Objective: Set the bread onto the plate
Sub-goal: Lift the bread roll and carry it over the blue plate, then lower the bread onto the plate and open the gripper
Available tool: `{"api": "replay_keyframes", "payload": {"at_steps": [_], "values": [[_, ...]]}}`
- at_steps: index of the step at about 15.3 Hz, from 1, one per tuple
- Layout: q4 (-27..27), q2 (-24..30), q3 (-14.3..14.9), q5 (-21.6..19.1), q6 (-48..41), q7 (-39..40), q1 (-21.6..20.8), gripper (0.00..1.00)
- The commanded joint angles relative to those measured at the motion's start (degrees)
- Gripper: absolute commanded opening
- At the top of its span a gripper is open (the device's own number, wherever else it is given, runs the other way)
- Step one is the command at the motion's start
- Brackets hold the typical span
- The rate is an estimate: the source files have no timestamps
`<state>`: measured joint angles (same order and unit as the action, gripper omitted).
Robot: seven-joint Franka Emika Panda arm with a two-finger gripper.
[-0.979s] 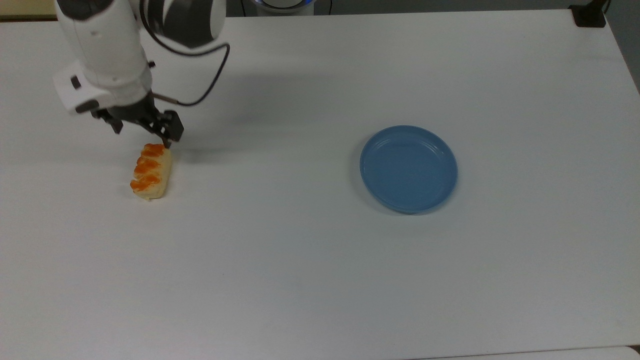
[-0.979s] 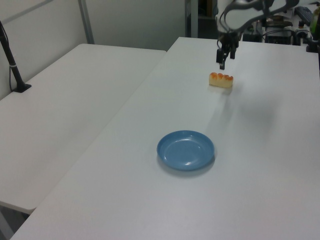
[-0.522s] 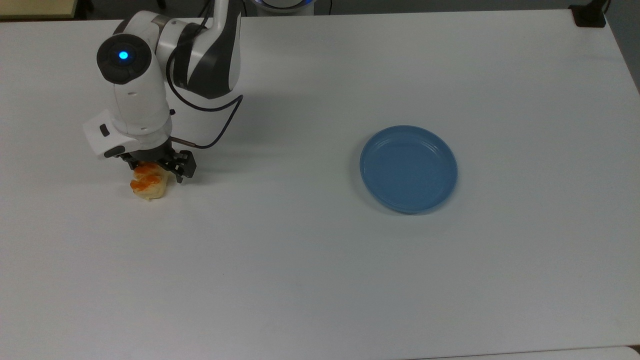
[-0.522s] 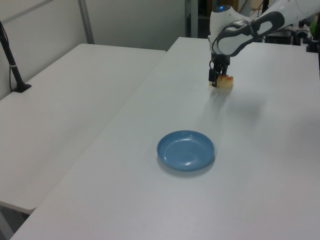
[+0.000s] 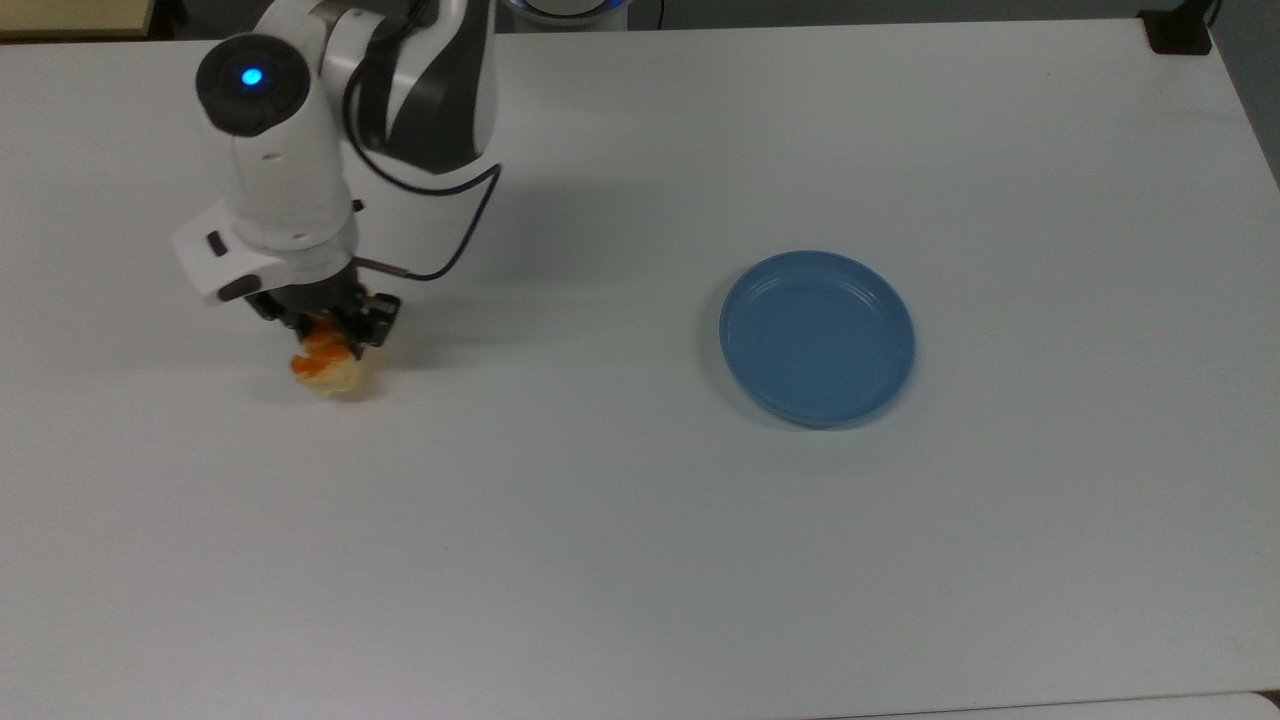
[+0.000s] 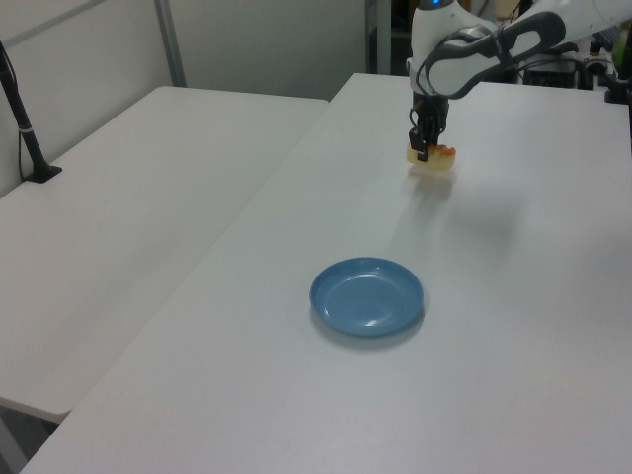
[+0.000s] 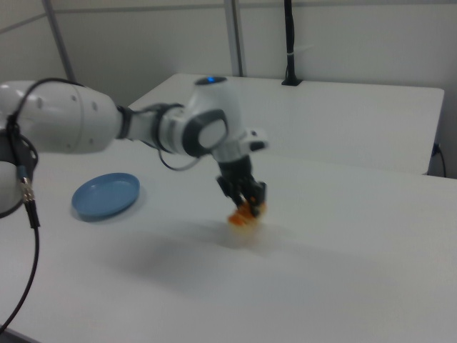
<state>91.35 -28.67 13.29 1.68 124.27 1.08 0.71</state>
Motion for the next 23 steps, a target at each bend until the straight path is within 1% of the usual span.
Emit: {"api": "replay_keyframes", "payload": {"at_steps": [1,3,5,7,10,13,15,16,17,18,20,21,22,23], "values": [[1.11,4.58,1.65,-5.01,-4.99,-3.42,-11.05,0.5],[-0.2,5.11,1.31,-5.28,-5.18,-10.27,-16.07,0.51],[-1.61,4.68,0.78,-5.37,-4.74,-17.39,-20.81,0.54],[-2.4,4.24,0.08,-5.11,-4.56,-22.67,-24.86,0.57],[-2.58,3.1,-2.82,-4.84,-4.39,-27.86,-28.82,0.57],[-2.58,1.08,-3.88,-4.58,-3.78,-31.83,-32.34,0.58],[-2.58,-1.03,-5.64,-4.14,-1.85,-33.85,-32.7,0.65],[-2.58,-1.56,-5.82,-3.53,-1.32,-34.03,-32.7,0.73],[-2.58,-1.65,-5.9,-3.18,-1.22,-34.04,-32.7,0.95],[-2.58,-1.57,-5.91,-3.17,-1.31,-33.95,-32.62,1.0],[-2.67,0.27,-6.08,-3.0,-1.92,-33.86,-32.18,1.0],[-2.23,2.54,-7.21,-2.65,-2.88,-33.86,-31.83,1.0],[-1.97,4.74,-8.96,-1.08,-5.68,-33.77,-30.0,1.0],[-1.96,7.2,-11.42,0.94,-9.8,-33.42,-26.41,1.0]]}}
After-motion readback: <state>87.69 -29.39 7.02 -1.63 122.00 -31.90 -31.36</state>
